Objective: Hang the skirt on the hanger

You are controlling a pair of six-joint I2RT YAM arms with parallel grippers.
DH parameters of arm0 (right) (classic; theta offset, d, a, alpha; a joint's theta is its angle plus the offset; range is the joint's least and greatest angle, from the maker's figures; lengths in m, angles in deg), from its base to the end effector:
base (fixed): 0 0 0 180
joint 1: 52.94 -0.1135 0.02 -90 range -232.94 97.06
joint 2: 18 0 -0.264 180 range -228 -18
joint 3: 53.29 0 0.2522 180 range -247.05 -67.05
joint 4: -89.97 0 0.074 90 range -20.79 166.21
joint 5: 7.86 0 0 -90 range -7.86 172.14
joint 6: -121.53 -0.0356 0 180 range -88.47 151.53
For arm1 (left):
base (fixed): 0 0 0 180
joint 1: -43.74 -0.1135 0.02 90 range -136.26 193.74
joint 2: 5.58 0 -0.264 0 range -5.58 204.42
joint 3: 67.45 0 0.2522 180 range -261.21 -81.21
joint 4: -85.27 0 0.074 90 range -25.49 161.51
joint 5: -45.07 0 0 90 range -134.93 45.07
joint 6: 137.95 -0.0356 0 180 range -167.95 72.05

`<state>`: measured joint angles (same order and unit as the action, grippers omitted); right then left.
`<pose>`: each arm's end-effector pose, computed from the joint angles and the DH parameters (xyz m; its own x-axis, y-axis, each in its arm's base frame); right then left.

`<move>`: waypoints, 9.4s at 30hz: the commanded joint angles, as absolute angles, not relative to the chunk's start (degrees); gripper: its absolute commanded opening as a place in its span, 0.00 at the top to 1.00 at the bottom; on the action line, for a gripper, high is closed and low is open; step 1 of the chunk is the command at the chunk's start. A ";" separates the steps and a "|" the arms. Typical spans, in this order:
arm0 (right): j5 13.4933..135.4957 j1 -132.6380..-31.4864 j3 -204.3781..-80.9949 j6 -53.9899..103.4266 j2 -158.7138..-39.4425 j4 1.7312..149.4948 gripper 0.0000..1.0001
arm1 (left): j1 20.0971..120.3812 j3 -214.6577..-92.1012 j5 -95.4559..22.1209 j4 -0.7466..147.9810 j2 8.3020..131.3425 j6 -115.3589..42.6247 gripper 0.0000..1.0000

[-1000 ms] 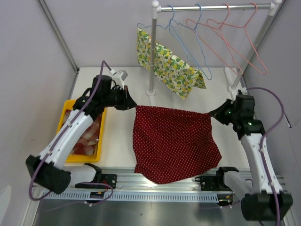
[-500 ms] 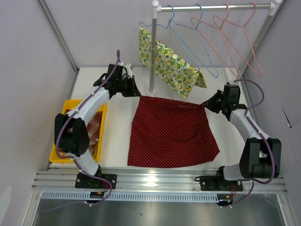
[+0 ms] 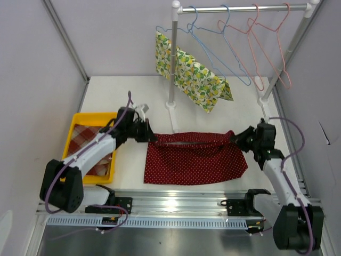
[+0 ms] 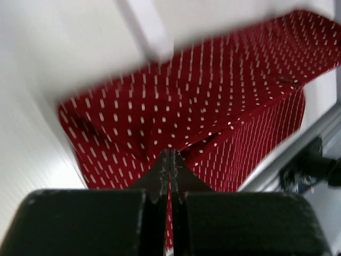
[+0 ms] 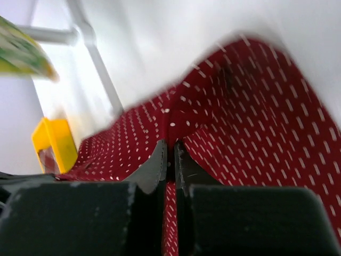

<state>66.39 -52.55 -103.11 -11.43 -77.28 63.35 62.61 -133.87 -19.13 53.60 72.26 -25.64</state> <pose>0.2215 0.0082 0.2352 -0.5760 0.6598 -0.4825 0.2456 0.7027 0.6678 0.2685 -0.1081 0.2492 -0.8228 -0.0800 -0.5627 0.3022 0.7769 -0.5523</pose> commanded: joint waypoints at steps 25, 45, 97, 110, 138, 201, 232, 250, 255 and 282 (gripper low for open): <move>68.96 -52.05 -118.15 -4.88 -64.91 47.03 0.34 | 69.05 -132.89 -21.02 45.68 52.16 -24.30 0.43; 66.93 -58.64 -172.40 14.21 -97.52 59.41 0.44 | 69.93 -137.55 -20.32 42.77 52.25 -26.24 0.42; 71.16 -62.87 -198.79 26.52 -120.03 59.42 0.43 | 70.02 -135.53 -20.94 39.26 49.17 -27.82 0.43; 61.66 -59.70 -204.25 25.12 -130.93 60.30 0.36 | 69.93 -136.32 -21.64 38.20 49.26 -28.43 0.43; 69.03 -61.46 -206.45 28.10 -127.95 60.40 1.00 | 69.93 -135.44 -21.73 38.29 48.38 -28.44 0.43; 57.87 -93.89 -99.85 0.69 -82.84 98.51 1.00 | 80.30 -125.69 -26.73 47.70 47.76 -16.75 0.45; 53.40 -92.14 -91.57 -2.13 -97.45 119.71 1.00 | 90.15 -119.80 -44.67 46.99 62.35 -16.22 0.41; 52.52 -91.87 -90.52 -0.81 -96.84 118.22 1.00 | 90.23 -121.29 -49.23 49.10 69.56 -17.53 0.41; 53.39 -91.87 -90.52 0.07 -97.01 117.87 1.00 | 90.41 -121.99 -51.69 49.19 71.14 -18.33 0.44; 55.41 -89.59 -94.38 3.84 -100.79 115.76 1.00 | 91.99 -127.52 -55.30 44.28 69.65 -20.34 1.00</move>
<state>53.40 -90.63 -91.67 0.18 -99.53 115.58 91.62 -124.06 -53.70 46.67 72.02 -18.60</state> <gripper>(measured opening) 0.066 0.013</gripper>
